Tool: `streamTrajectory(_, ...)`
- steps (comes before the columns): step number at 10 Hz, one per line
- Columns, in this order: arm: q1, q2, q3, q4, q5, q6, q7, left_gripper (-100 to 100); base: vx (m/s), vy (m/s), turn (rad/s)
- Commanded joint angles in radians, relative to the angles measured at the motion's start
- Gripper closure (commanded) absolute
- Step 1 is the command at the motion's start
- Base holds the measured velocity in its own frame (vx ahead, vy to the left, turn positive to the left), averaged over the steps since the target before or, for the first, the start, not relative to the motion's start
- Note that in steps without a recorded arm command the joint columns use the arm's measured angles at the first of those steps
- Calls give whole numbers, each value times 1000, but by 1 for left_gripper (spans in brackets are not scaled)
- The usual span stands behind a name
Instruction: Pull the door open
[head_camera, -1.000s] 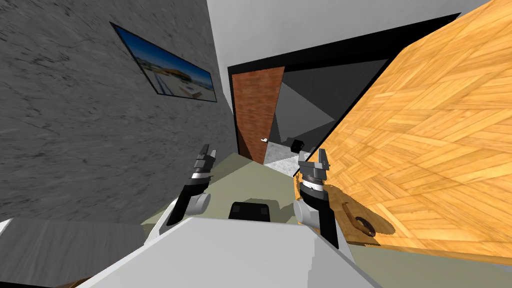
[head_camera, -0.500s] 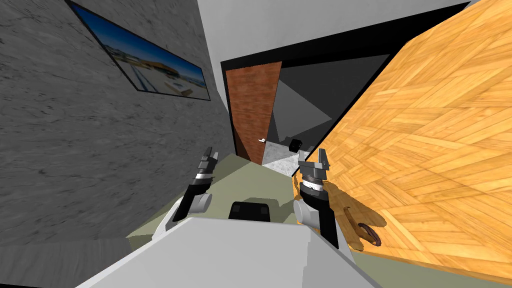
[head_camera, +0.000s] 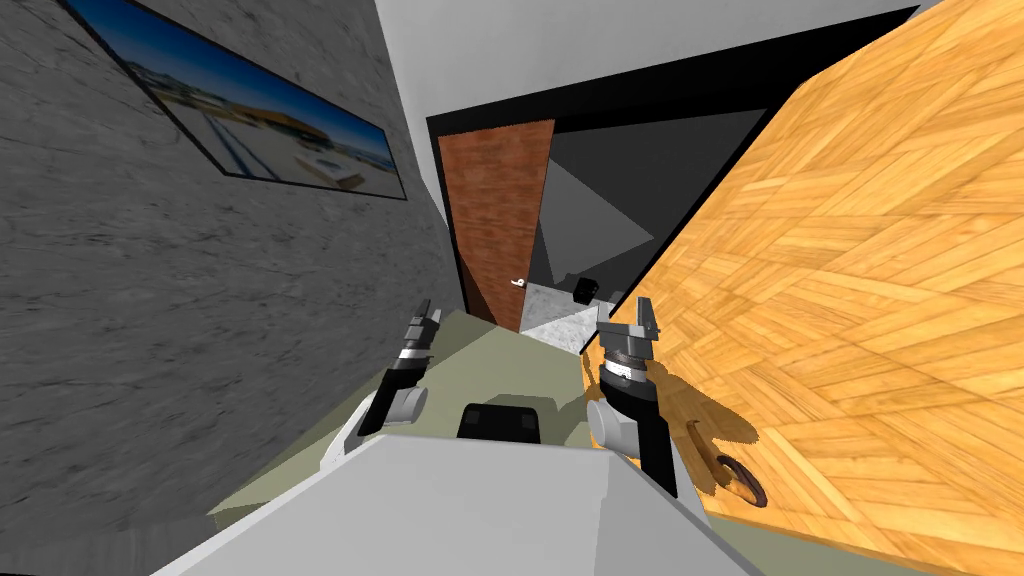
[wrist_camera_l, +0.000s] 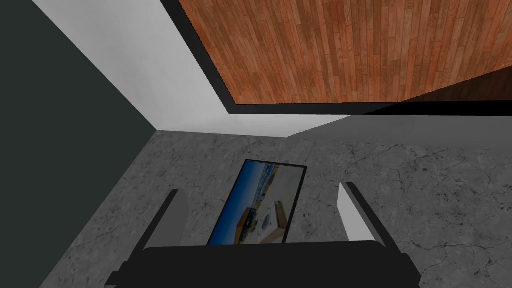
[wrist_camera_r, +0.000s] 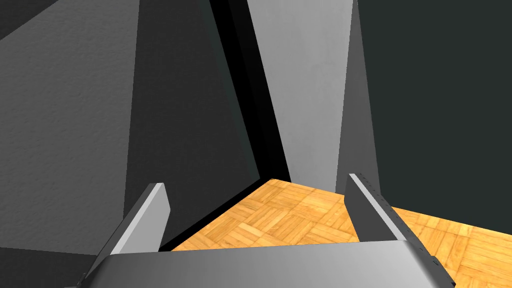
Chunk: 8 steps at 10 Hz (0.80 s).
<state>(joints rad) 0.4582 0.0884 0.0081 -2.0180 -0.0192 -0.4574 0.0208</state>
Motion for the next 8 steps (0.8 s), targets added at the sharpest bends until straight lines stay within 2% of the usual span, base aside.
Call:
streamTrajectory(1,-13,10,0,39,6,-11,9,-100,118,-40,-79)
streamTrajectory(8,-64,48,-7,225,27,-74,42,-100,104,-48,-88)
